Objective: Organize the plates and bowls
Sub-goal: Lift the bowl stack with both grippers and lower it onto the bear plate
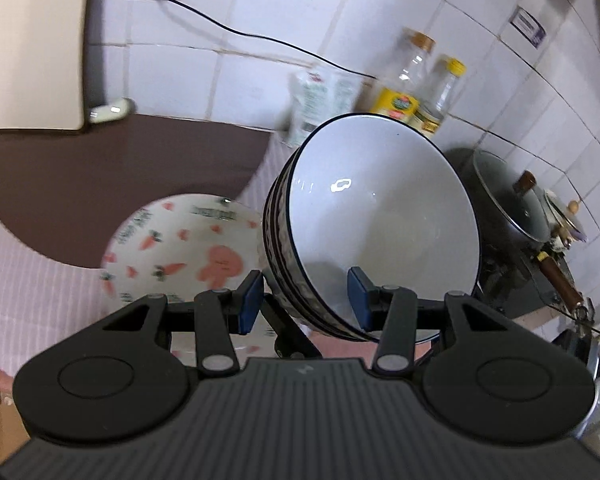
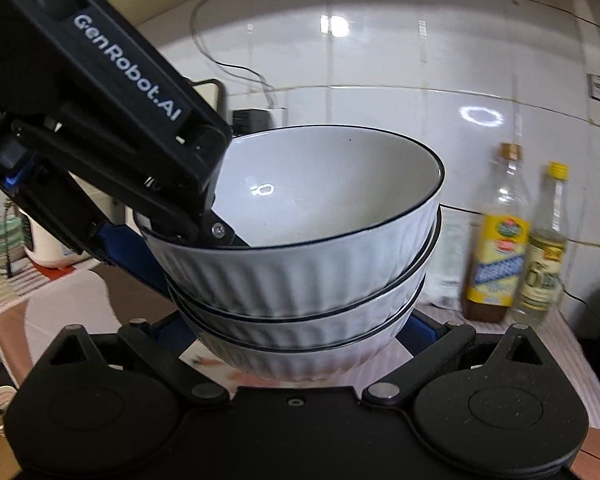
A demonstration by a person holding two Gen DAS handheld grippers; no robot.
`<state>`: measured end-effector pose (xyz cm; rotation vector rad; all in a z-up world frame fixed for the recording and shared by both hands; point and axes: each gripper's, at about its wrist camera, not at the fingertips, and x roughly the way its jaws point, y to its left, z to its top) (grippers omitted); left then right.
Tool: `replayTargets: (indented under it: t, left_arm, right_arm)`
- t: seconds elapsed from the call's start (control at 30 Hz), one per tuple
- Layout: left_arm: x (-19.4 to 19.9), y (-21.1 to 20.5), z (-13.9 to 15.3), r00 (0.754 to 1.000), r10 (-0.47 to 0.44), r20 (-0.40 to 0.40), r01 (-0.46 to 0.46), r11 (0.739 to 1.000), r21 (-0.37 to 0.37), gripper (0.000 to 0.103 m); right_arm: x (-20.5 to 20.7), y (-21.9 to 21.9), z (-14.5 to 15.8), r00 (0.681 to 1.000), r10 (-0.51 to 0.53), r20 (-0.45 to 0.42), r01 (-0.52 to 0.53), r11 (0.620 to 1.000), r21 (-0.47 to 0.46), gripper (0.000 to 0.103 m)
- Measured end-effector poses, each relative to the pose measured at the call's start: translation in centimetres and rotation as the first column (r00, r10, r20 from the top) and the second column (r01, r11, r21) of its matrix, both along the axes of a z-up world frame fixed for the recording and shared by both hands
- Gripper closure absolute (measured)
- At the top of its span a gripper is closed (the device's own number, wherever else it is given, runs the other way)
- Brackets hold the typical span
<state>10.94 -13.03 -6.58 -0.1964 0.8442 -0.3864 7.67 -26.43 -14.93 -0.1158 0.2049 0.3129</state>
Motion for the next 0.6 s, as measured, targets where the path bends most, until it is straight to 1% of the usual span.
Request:
replayTargets:
  t: [0.2, 0.3, 0.43, 0.6]
  left_arm:
    - [0.3, 3.7, -0.4, 0.999, 0.047, -0.003, -0.047, 0.999, 0.019, 0.059]
    - [0.7, 5.1, -1.0, 0.998, 0.065, -0.01, -0.065, 0.997, 0.029, 0.059]
    - [1.2, 6.0, -2.2, 0.998, 0.068, -0.013, -0.067, 0.997, 0.048, 0.059]
    - [2.3, 6.4, -4.1, 0.996, 0.075, -0.058, -0.072, 0.996, 0.053, 0.059]
  right_arm:
    - [1.3, 3.5, -0.6, 0.999, 0.042, -0.023, -0.041, 0.999, 0.009, 0.0]
    - [2.1, 4.9, -1.3, 0.997, 0.065, -0.04, -0.065, 0.998, -0.005, 0.0]
    - [3.4, 5.8, -2.3, 0.994, 0.083, -0.068, -0.084, 0.996, -0.02, 0.0]
    - [4.1, 6.7, -4.0, 0.989, 0.087, -0.119, -0.09, 0.996, -0.021, 0.0]
